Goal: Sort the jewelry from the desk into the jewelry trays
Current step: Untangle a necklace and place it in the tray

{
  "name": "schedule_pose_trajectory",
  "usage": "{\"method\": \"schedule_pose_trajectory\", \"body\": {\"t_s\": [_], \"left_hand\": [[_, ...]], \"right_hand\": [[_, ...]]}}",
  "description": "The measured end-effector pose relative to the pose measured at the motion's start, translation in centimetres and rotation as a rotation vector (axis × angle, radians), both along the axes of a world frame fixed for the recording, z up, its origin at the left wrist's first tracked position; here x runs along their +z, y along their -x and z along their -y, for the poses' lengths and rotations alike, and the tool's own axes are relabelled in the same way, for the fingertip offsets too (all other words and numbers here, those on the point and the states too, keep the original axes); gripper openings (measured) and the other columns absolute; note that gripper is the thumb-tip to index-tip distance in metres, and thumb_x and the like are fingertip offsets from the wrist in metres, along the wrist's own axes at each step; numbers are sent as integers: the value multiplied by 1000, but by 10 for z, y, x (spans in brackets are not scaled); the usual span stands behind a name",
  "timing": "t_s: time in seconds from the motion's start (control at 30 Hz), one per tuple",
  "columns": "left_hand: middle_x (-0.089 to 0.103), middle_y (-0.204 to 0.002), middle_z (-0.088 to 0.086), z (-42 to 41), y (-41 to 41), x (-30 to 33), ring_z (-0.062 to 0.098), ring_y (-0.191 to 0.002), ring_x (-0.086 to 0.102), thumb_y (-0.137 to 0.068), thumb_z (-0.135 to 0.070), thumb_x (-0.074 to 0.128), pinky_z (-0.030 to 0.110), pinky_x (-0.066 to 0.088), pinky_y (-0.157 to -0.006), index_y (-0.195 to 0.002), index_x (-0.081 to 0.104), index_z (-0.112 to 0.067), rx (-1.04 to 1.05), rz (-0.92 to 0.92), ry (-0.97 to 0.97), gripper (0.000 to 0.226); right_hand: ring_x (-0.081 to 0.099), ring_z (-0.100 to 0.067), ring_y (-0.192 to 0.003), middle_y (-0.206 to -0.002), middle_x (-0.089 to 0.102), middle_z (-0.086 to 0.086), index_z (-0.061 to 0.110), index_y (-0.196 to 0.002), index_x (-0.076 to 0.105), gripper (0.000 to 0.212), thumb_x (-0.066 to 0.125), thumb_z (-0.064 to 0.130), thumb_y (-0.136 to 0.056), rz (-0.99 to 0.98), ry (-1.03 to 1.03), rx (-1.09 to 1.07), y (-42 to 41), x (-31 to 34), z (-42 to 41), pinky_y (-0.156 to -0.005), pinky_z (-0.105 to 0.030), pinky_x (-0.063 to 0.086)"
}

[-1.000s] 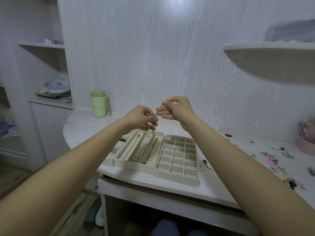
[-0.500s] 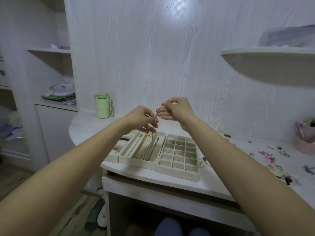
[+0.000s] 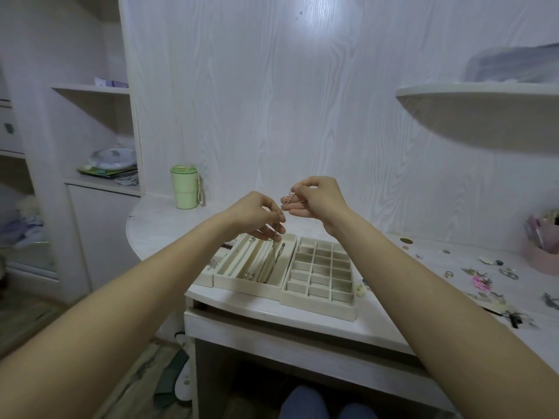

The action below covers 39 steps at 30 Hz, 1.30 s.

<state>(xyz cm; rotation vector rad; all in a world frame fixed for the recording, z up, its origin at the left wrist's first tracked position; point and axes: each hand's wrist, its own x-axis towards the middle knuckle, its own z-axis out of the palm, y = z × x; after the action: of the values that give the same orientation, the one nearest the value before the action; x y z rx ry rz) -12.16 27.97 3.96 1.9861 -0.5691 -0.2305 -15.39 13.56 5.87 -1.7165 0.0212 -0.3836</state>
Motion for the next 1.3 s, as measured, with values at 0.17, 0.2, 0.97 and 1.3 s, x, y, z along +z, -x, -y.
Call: {"method": "schedule_pose_trajectory", "body": {"t_s": [0.17,0.2,0.97,1.3], "left_hand": [[69,-79,8,8,-8,-10,15,-61,68,-94,-10,53,25,50,-67,-85,59,-9,-10,-25,-5,11],[69,-80,8,10,-10,-12,15,-61,68,-94,-11,53,25,50,-67,-85,59,-9,-12,-30,-9,11],[68,-91,6,38,-79,-49,19,-76,68,-94,-10,53,19,49,-64,-85,60,-11,-53,-128,-130,11],[71,-92,10,47,-115,-61,19,-81,64,-87,-7,55,26,51,-72,-82,68,-12,109,55,-170,15]], "right_hand": [[68,-21,-60,-76,69,-16,5,-81,59,18,47,0,-93,-26,8,-11,-9,-7,4,-61,-27,59],[68,-21,-60,-76,69,-16,5,-81,59,18,47,0,-93,-33,8,-18,-11,-9,5,-60,-26,59],[64,-21,-60,-81,65,-18,7,-78,57,17,48,1,-91,-213,3,-23,-84,-45,30,-54,-23,54],[61,-17,-62,-80,70,-10,13,-74,60,18,53,6,-89,-277,130,-69,-118,-72,43,-53,-24,49]]}}
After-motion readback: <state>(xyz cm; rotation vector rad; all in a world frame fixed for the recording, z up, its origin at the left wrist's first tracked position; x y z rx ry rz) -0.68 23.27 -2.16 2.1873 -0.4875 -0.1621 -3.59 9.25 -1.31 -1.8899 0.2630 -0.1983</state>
